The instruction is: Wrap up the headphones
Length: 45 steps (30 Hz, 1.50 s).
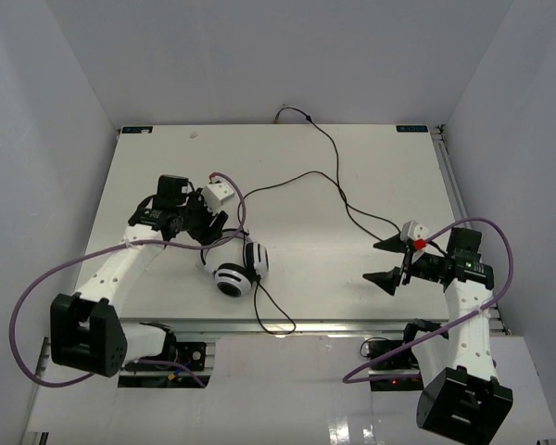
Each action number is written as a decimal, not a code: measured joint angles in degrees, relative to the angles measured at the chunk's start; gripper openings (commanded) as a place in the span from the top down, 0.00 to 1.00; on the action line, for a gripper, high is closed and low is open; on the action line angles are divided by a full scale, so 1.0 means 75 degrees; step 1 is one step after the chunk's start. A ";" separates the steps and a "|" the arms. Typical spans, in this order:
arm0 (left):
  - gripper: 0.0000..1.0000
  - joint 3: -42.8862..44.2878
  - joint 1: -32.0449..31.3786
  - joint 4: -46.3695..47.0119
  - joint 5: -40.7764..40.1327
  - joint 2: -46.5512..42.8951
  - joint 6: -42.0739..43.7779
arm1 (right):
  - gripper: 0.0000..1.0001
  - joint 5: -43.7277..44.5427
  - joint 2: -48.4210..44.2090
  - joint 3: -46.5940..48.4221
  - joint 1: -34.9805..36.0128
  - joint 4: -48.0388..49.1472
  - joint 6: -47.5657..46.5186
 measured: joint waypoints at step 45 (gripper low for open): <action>1.00 0.0577 -0.0728 0.1048 -0.0942 0.3524 0.0208 | 0.10 -0.0409 0.0027 0.0000 0.0101 -0.1218 -0.2092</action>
